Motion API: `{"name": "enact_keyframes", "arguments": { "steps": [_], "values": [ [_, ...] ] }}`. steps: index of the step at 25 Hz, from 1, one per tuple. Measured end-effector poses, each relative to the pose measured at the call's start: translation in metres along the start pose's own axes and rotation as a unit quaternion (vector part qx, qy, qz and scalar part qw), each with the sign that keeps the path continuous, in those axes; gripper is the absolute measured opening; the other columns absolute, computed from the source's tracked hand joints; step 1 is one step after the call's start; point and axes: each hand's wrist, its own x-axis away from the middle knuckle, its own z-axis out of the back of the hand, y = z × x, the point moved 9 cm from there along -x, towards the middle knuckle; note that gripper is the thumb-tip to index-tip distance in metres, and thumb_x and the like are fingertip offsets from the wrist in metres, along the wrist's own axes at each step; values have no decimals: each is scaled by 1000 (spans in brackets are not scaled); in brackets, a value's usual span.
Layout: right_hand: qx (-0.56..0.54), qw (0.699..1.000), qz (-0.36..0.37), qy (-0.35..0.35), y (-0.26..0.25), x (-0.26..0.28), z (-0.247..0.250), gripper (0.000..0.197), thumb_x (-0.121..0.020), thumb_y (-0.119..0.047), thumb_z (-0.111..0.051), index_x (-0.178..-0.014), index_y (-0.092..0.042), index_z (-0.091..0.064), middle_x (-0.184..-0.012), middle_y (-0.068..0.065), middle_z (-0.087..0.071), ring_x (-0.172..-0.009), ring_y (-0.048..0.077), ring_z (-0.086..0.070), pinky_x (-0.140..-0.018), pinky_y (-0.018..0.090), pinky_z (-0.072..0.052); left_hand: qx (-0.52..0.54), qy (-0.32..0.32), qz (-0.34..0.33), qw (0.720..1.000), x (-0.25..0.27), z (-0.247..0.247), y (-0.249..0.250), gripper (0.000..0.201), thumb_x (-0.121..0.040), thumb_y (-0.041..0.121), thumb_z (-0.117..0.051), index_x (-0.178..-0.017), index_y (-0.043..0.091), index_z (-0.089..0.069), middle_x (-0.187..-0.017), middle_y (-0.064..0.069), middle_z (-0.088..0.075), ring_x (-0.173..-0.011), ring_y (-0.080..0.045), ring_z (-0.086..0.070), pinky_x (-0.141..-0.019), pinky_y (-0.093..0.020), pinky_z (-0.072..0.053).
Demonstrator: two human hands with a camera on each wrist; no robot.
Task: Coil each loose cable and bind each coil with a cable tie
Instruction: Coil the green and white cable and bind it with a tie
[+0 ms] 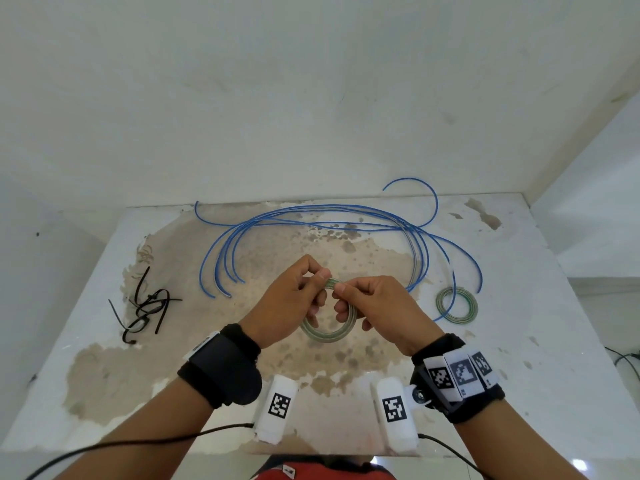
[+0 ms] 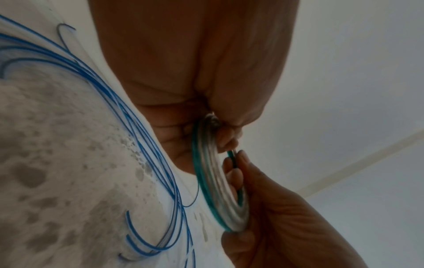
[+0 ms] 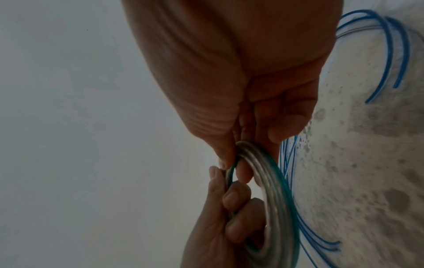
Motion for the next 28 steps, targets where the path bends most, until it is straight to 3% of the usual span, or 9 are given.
{"name": "enact_keyframes", "arguments": {
  "steps": [3,7,11,16,22,26,28],
  "values": [
    [-9,1000,-5,-3,-2,-7,-7,27,-100,-29,-63,-95,-5,-75,-78,1,-76,-67,8,-69,-52,20,-45,62,7,37,997,2,4,-10,22,-108,28,-41,-100,8,-48,-68,5,-43,-53,-10,-36,-56,-33,-51],
    [-6,1000,-17,-6,-5,-18,-27,26,-100,-28,-63,-97,-6,-75,-78,0,-76,-66,7,-68,-52,18,-46,48,34,22,998,1,23,-21,14,-107,19,-42,-99,8,-46,-72,2,-44,-52,-7,-38,-53,-32,-48],
    [7,999,-34,-11,-10,-36,-61,25,-100,-29,-63,-92,-9,-75,-75,-2,-75,-61,3,-66,-51,18,-45,76,53,29,995,4,59,-42,15,-107,20,-44,-95,11,-46,-69,4,-44,-51,-7,-39,-52,-32,-48],
    [43,998,-51,0,-20,-75,-135,26,-98,-36,-65,-94,-13,-77,-82,-1,-78,-64,6,-68,-51,20,-46,125,57,51,989,12,134,-82,13,-106,18,-45,-95,11,-45,-68,4,-43,-51,-9,-37,-52,-33,-51],
    [109,989,-85,-46,-10,-128,-258,30,-99,-38,-63,-92,-12,-78,-83,-2,-78,-61,6,-64,-54,23,-43,239,96,157,953,41,234,-170,14,-106,23,-46,-96,13,-49,-68,5,-41,-47,-6,-36,-45,-28,-38],
    [110,984,-123,-64,7,-153,-320,44,-105,-48,-47,-96,-15,-75,-89,2,-79,-68,11,-69,-55,20,-47,269,139,196,933,65,288,-210,15,-107,22,-44,-95,14,-46,-66,5,-38,-47,-7,-32,-45,-27,-32],
    [147,981,-115,-51,23,-171,-349,41,-108,-43,-41,-101,-19,-74,-89,3,-78,-68,13,-72,-56,23,-51,292,183,198,918,78,324,-226,16,-107,21,-43,-93,15,-43,-64,7,-36,-48,-8,-30,-44,-26,-30]
  ]
}}
